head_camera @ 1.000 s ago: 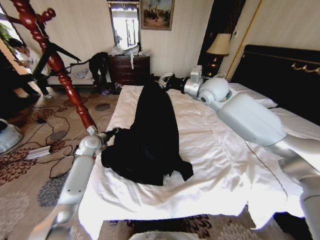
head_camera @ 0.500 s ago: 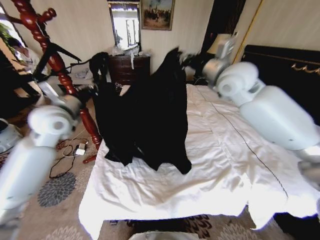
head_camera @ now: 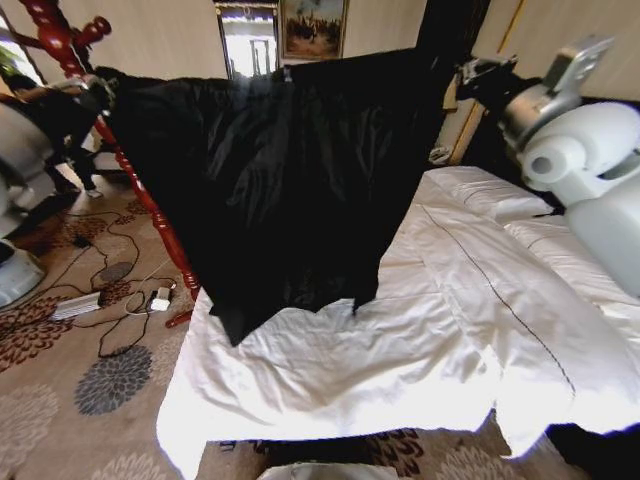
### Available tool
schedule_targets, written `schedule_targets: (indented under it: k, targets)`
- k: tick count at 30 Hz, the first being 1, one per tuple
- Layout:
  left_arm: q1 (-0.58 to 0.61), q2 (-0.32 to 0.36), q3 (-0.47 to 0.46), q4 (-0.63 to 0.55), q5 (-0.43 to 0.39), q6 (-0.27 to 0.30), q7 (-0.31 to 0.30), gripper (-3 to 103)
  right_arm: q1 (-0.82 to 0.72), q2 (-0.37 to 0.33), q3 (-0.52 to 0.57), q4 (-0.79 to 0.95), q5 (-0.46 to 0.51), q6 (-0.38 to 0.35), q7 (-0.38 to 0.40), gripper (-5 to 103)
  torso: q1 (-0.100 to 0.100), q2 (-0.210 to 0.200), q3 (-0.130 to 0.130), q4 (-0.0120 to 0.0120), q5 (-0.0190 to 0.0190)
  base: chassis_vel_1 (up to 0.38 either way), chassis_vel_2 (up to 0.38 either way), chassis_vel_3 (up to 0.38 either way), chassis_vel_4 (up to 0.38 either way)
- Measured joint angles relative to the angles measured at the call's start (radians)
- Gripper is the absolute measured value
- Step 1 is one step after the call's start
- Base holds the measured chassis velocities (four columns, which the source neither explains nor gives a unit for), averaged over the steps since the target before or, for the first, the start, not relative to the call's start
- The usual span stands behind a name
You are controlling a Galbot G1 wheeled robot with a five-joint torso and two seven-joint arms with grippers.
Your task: Pick up the clothes from the bed and hang them on the clothes hanger.
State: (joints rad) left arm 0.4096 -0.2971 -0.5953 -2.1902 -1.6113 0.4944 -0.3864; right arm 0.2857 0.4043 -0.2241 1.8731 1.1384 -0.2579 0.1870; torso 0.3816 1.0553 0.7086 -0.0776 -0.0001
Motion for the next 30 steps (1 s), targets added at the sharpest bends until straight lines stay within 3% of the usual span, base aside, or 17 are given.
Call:
schedule_targets:
  k: [6,11,15,18,22,26,27,30]
  targets:
    - [-0.005,0.059,-0.025,-0.097,0.02,0.049,-0.028,1,0.109,-0.012,-0.007,0.166,0.156,-0.061,0.083,0,0.0,0.0,0.0,-0.0003,-0.0001,0.0,0.0,0.0,0.0]
    - [-0.006,0.096,-0.087,-0.123,0.016,0.09,-0.058,1,0.163,-0.015,-0.011,0.243,0.212,-0.116,0.139,0,0.0,0.0,0.0,-0.0001,-0.0003,0.0,0.0,0.0,0.0]
    - [-0.009,0.134,-0.169,-0.124,-0.009,0.134,-0.082,1,0.202,-0.026,-0.001,0.328,0.296,-0.234,0.288,0,0.0,0.0,0.0,-0.0004,0.0002,0.0,0.0,0.0,0.0]
    - [-0.01,0.14,-0.177,-0.12,-0.006,0.143,-0.084,1,0.205,-0.027,0.009,0.342,0.318,-0.265,0.328,0,0.0,0.0,0.0,0.0,0.0002,0.0,0.0,0.0,0.0]
    - [0.014,0.118,-0.133,-0.132,0.044,0.15,-0.085,1,0.138,-0.063,0.025,0.342,0.274,-0.278,0.34,0,0.0,0.0,0.0,0.0001,-0.0002,0.0,0.0,0.0,0.0]
    - [0.085,0.053,-0.032,-0.159,0.11,0.175,-0.09,1,-0.033,-0.124,0.043,0.342,0.211,-0.321,0.364,0,0.0,0.0,0.0,-0.0013,0.0009,0.0,0.0,0.0,0.0]
    - [0.085,0.053,-0.032,-0.159,0.11,0.175,-0.09,1,-0.033,-0.124,0.043,0.342,0.211,-0.321,0.364,0,0.0,0.0,0.0,-0.0013,0.0009,0.0,0.0,0.0,0.0]
    - [0.104,-0.028,0.11,-0.124,0.258,0.174,-0.089,1,-0.145,-0.067,0.023,0.294,0.129,-0.324,0.368,0,0.0,0.0,0.001,-0.0004,0.0002,0.0,0.0,0.0,0.0]
